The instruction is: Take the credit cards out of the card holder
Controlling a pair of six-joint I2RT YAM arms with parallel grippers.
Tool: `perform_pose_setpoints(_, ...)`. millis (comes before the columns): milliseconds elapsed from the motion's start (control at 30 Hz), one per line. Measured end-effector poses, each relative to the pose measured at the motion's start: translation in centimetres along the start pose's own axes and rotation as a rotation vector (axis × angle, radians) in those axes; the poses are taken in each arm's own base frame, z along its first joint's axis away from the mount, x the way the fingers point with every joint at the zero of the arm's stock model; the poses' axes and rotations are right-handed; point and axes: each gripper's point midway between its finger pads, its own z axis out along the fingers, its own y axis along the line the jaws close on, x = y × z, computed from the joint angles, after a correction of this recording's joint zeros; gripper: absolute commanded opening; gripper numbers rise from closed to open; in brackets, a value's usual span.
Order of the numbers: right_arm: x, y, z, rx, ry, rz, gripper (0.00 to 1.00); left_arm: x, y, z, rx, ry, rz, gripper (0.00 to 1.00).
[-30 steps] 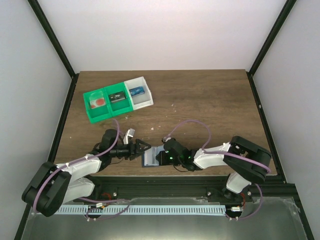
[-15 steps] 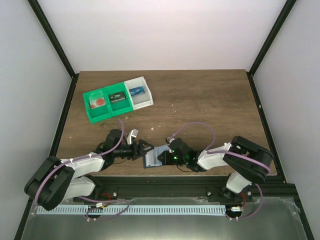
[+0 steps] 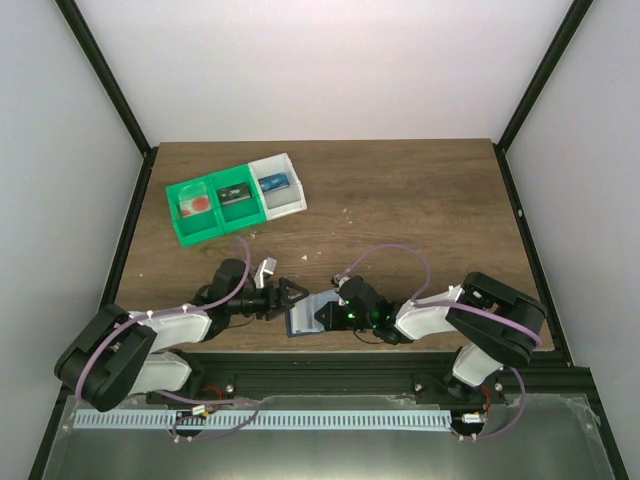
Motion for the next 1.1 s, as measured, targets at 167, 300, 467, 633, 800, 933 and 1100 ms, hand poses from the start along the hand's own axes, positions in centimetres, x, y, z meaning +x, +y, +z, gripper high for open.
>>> perform_pose_setpoints(167,0.0,0.0,0.0,-0.001,0.000,0.000,0.04,0.1,0.8,0.3,-0.021,0.008,-0.013,0.87)
perform_pose_setpoints(300,0.0,0.0,0.0,-0.002,-0.001,0.000,0.04,0.2,1.1,0.4,-0.027,0.012,-0.014,0.82)
perform_pose_setpoints(467,0.0,0.0,0.0,-0.002,-0.001,0.000,0.04,0.0,1.2,0.7,-0.019,0.012,-0.014,0.71)
perform_pose_setpoints(633,0.0,0.0,0.0,-0.002,-0.001,0.001,0.04,-0.1,1.3,1.0,-0.016,0.011,-0.020,0.64)
perform_pose_setpoints(800,0.0,0.0,0.0,-0.002,-0.001,0.006,0.04,-0.1,1.7,1.2,-0.019,0.013,-0.029,0.60)
perform_pose_setpoints(933,0.0,0.0,0.0,-0.002,-0.001,0.007,0.04,0.0,2.3,1.4,-0.033,0.021,-0.041,0.60)
perform_pose_setpoints(1100,0.0,0.0,0.0,-0.002,-0.001,0.007,0.05,0.1,2.5,1.5,-0.043,0.021,-0.041,0.60)
